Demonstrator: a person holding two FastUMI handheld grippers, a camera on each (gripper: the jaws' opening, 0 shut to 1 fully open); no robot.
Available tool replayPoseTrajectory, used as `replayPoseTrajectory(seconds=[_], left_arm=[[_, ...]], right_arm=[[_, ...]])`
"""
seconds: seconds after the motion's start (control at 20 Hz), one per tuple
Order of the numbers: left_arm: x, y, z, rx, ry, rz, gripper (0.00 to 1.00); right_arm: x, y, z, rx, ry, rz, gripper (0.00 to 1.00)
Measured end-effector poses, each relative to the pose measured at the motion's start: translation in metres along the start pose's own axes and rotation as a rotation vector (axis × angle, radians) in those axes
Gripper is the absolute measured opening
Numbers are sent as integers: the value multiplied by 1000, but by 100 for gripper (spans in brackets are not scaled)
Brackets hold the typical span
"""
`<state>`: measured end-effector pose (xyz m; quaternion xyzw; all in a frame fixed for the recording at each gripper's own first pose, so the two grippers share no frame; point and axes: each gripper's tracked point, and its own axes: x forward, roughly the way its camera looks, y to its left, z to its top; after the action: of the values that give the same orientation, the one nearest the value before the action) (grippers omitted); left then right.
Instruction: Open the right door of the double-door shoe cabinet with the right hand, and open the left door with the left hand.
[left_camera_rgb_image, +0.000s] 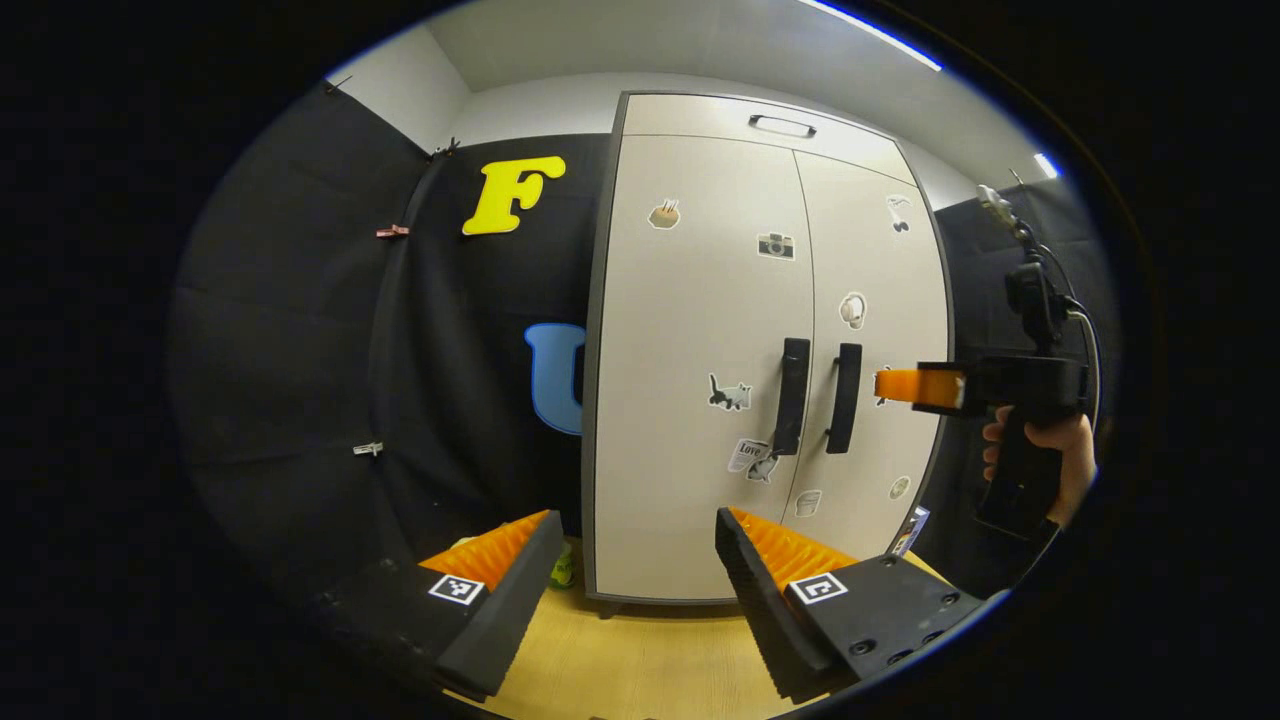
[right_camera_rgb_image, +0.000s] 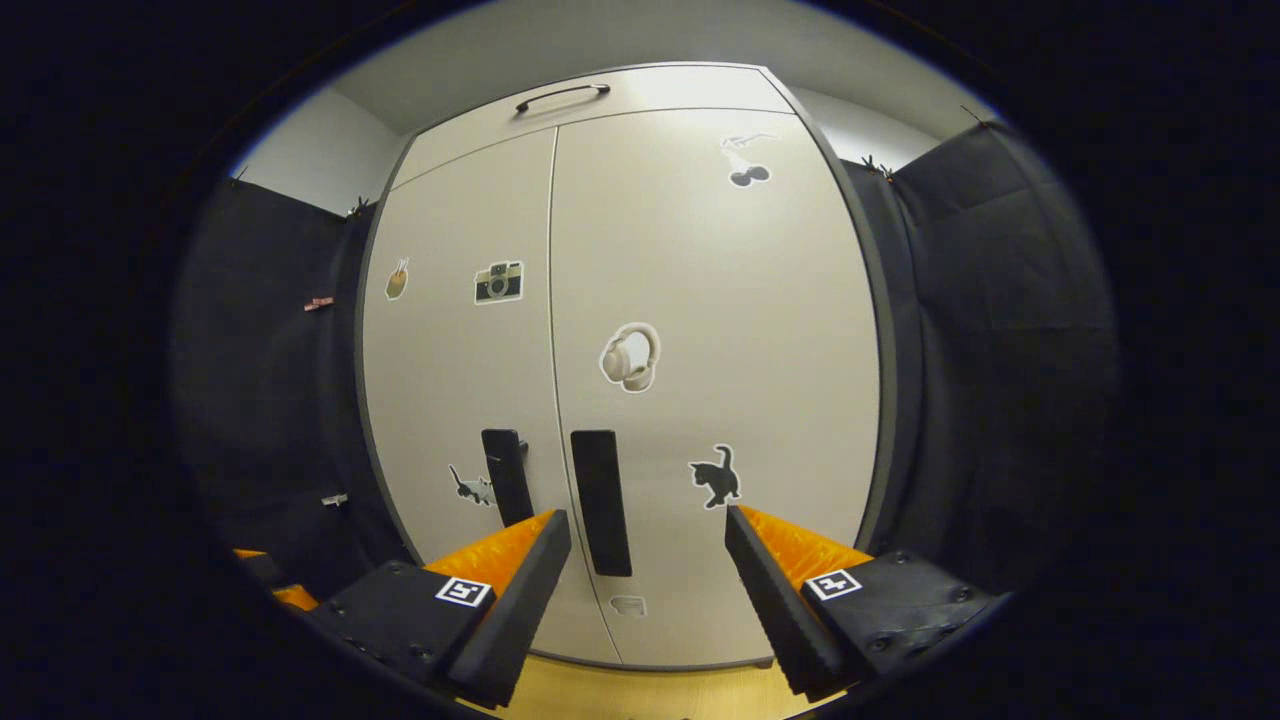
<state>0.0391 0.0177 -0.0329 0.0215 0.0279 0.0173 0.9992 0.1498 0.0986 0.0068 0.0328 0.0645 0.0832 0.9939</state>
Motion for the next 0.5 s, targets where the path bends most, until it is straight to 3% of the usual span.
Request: replayPoseTrajectory(seconds=[0.25,0.5], left_arm=[[-8,23,-26,-71,51,41,95],[-17,54,-40,-76,79,104,95]], right_arm=[[40,7,-21,-32,73,-28,98],[60,10,-34,-101,96,-74,98]])
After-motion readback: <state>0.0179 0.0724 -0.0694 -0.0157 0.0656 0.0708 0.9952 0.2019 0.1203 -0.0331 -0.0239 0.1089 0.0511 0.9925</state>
